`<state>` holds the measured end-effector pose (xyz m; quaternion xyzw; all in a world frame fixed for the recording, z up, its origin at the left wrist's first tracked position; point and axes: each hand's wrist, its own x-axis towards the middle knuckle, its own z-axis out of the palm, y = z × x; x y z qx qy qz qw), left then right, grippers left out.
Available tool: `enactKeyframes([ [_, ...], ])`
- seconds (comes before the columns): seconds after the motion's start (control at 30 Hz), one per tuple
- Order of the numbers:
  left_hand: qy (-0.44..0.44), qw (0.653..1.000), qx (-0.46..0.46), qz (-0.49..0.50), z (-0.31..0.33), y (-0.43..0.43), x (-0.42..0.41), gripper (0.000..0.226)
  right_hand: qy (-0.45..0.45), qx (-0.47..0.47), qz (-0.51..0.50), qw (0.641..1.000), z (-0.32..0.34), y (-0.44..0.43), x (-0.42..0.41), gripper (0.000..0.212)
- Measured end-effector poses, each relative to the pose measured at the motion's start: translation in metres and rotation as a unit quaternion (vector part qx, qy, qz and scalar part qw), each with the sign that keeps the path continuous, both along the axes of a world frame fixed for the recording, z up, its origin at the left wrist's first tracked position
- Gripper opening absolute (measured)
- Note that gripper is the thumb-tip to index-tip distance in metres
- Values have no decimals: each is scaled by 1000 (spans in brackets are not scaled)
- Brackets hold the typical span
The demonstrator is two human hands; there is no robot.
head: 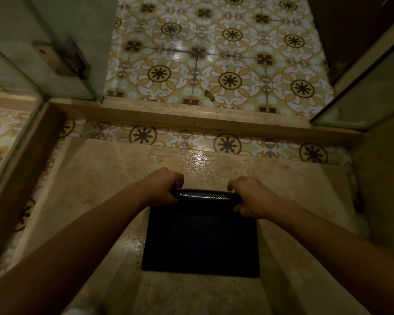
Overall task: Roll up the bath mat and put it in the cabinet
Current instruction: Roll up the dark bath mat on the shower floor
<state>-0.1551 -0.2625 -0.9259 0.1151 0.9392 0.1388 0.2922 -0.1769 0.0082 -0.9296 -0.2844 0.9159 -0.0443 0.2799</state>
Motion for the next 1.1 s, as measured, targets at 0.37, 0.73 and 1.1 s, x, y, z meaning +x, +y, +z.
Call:
enactKeyframes([
  [0.37, -42, 999, 7, 26, 3, -1, 5, 40, -40, 4, -21, 999, 3, -3, 1, 45],
  [0.73, -93, 995, 17, 35, 1, -8, 8, 39, -60, 32, -8, 998, -1, -2, 5, 52],
  [1.1, -65, 998, 2, 2, -1, -5, 27, 51, -48, 35, 30, 998, -4, 0, 14, 58],
])
